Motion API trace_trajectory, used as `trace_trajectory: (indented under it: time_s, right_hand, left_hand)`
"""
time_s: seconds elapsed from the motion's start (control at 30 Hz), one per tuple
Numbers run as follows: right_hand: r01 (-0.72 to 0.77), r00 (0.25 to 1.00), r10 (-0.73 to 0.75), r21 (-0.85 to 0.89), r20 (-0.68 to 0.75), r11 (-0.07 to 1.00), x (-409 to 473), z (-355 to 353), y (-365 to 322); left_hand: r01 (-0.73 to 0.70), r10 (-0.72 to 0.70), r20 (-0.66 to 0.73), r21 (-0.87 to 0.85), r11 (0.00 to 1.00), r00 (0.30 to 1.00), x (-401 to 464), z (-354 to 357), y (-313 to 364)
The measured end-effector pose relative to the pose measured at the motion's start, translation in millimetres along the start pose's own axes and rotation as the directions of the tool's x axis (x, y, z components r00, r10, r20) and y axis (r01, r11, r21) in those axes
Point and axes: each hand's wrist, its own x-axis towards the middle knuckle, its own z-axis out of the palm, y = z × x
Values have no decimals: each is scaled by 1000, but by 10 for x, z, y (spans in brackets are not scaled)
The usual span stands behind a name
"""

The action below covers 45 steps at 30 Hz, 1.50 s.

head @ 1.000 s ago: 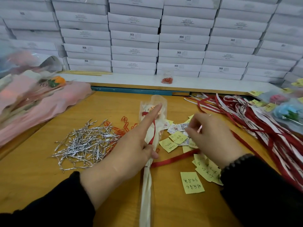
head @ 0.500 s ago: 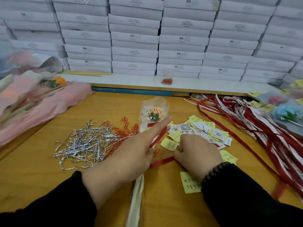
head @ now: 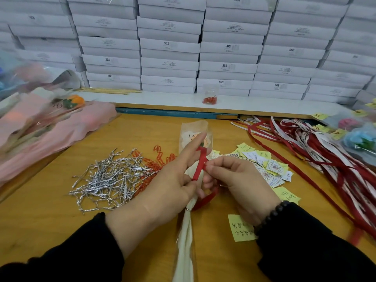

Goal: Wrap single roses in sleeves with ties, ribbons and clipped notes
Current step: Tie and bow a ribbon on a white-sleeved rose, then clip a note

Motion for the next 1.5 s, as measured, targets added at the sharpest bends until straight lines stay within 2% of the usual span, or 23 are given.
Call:
trace_trajectory:
  time_s: [0.23,0.43,0.57,0.63,0.77,0.87,1.03,1.2,1.37,1.5]
  right_hand:
    - [40,993,-26,-117,119,992,-34,59,-11]
    - [28,999,-24,-137,36,990,-7,22,21]
    - [50,994,-29,-192,110,980,-48,45,-13]
    - [84,991,-55,-246,123,966,-61,65,-24]
    - [87,996,-79,-248,45,965,-41,72,0]
    - [45,999,-42,-183,18,982,-32,42,4]
    - [30,999,-29,-115,14,993,-15,25,20]
    - [27,1000,-27,-123,0,992,-10,36,23]
    - [58,998,-51,-147,47,987,-36,42,16]
    - [121,985,-90,-215,146,969,-40,7,-19]
  left_hand:
    - [-18,18,2,38,999,1000,-6,20,12]
    - [-1,3,-13,108,994,1000,-15,30,66]
    - [-7,9,-16,172,985,1000,-22,13,65]
    - [-11,10,5,171,985,1000,-22,22,61]
    - [0,-2,17,115,993,1000,-8,37,33]
    - [-30,37,-42,157,987,998,5,-6,14]
    - [4,35,-192,202,979,981,23,-7,-40]
    - [-1,41,-301,131,991,953,44,-19,-49]
    - [47,-18,-264,101,994,964,53,-34,-35]
    - [78,-60,-251,62,995,966,39,-47,-3]
